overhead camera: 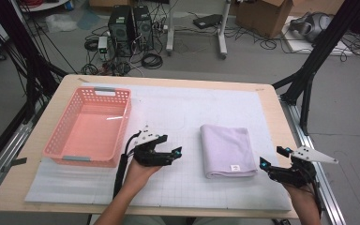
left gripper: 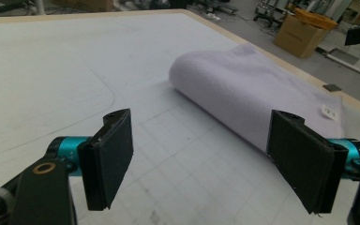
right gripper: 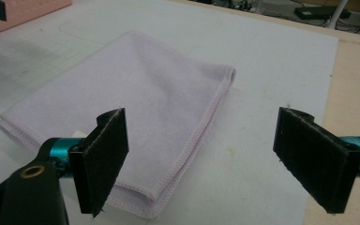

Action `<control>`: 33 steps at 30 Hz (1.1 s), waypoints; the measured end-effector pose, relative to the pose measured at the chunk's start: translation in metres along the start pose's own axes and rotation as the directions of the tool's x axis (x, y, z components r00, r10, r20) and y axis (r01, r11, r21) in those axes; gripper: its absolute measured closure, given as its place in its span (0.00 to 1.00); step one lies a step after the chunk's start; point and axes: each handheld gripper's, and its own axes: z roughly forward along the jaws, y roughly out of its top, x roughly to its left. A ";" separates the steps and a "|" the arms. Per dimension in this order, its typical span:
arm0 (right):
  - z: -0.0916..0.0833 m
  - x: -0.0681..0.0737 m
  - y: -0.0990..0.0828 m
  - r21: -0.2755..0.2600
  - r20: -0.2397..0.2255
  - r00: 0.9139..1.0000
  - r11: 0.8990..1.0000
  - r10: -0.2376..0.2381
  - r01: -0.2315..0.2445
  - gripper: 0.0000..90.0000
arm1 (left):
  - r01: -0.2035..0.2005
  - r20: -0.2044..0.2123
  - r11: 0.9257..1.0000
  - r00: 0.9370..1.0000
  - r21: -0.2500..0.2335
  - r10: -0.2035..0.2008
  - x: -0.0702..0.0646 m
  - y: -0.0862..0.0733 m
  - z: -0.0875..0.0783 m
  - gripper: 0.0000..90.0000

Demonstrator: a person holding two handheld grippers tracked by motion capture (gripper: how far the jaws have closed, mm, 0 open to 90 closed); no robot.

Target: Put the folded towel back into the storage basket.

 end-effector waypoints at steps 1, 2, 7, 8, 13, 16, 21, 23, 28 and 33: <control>0.000 0.000 0.000 -0.004 0.002 1.000 1.000 -0.001 0.001 0.19 | 0.003 0.008 1.000 1.000 0.011 -0.003 -0.003 0.002 0.005 0.26; -0.001 -0.001 0.000 -0.003 0.002 1.000 1.000 0.004 -0.004 0.19 | 0.007 0.015 1.000 1.000 0.019 -0.008 -0.005 0.003 0.011 0.26; 0.001 -0.001 -0.001 0.005 0.002 1.000 1.000 0.000 0.000 0.19 | 0.036 0.048 0.998 0.998 0.053 -0.039 -0.019 0.011 0.037 0.24; 0.002 -0.002 -0.001 0.006 0.002 1.000 1.000 -0.001 0.001 0.19 | 0.050 0.054 0.997 0.997 0.055 -0.053 -0.022 0.012 0.043 0.24; 0.001 -0.002 -0.002 0.005 0.000 1.000 1.000 0.002 -0.002 0.19 | 0.055 0.070 0.994 0.996 0.099 -0.063 -0.037 0.017 0.069 0.24; 0.001 -0.004 -0.002 0.002 0.001 1.000 1.000 0.004 -0.004 0.19 | 0.059 0.056 0.990 0.996 0.129 -0.066 -0.043 0.016 0.083 0.24; 0.001 -0.004 -0.002 0.001 -0.002 1.000 1.000 0.007 -0.007 0.19 | 0.093 0.005 0.977 0.995 0.190 -0.096 -0.046 0.012 0.102 0.24; 0.002 -0.004 -0.003 0.002 -0.003 1.000 1.000 0.010 -0.010 0.19 | 0.107 -0.012 0.972 0.994 0.211 -0.107 -0.046 0.009 0.108 0.24; 0.002 -0.004 -0.002 0.001 -0.006 1.000 1.000 0.008 -0.008 0.19 | 0.125 -0.048 0.949 0.992 0.290 -0.116 -0.046 0.002 0.121 0.22; 0.002 -0.004 -0.002 0.002 -0.011 1.000 1.000 0.010 -0.010 0.19 | 0.125 -0.029 0.950 0.992 0.287 -0.122 -0.043 0.000 0.125 0.19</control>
